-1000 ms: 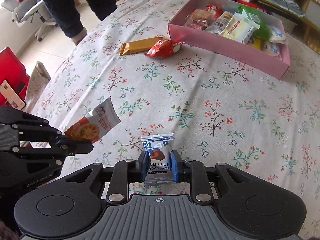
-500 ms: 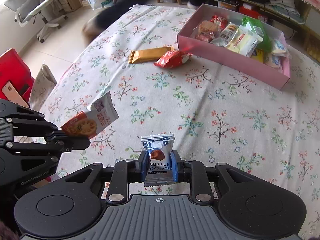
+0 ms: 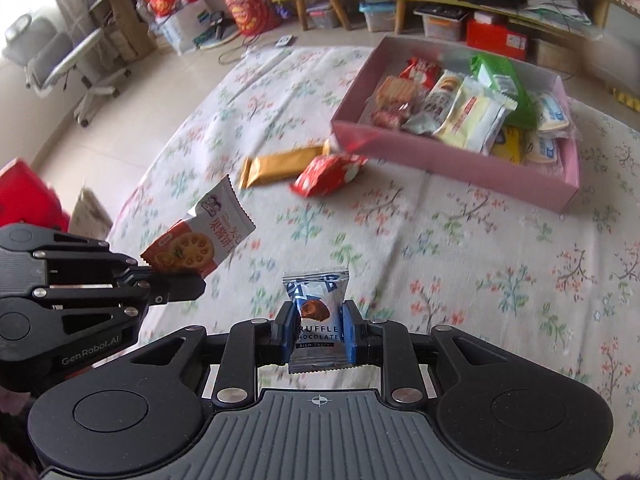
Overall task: Organize snacks
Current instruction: 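Carry the truffle packet and orange-white stick over the pink box, then lower both items into the pink box and open both tools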
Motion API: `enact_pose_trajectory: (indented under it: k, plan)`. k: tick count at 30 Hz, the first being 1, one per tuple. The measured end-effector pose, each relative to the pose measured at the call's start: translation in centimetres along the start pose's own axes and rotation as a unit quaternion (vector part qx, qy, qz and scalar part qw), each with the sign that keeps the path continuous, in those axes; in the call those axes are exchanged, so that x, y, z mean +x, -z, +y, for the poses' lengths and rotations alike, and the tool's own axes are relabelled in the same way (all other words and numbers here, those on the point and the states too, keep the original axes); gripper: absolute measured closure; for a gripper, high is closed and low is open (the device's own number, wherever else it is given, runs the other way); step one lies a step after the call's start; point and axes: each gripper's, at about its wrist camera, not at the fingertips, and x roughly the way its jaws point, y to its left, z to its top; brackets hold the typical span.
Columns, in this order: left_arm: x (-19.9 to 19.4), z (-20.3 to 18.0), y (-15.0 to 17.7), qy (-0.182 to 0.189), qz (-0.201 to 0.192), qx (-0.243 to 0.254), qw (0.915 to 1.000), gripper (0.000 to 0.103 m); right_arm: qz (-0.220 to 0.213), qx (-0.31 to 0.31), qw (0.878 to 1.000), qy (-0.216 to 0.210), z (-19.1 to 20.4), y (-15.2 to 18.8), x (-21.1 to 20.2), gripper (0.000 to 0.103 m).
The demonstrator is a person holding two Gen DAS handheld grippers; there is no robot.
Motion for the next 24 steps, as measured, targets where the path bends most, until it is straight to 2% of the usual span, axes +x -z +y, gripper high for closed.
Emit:
enact_pose_trajectory:
  k: [7,12,19,24]
  plan:
    - [1.7,0.3,-3.6,0.022,-0.037,-0.007,0.9991,0.102,-0.034,0.054,0.998,-0.004,-3.8,-2.9,0.2,0.081]
    - [3.4,0.6,-6.4,0.032,-0.06,-0.013,0.9976,0.102,-0.066,0.106,0.992,-0.01,-7.2,-4.9,0.1,0.081]
    - [5.8,1.2,-10.4,0.022,-0.088,-0.011,0.9958,0.101,-0.116,0.165,0.98,-0.004,-11.3,-6.8,0.4,0.08]
    - [8.2,1.2,-12.2,0.012,-0.095,-0.002,0.9954,0.101,-0.123,0.204,0.971,-0.001,-14.5,-6.6,2.3,0.08]
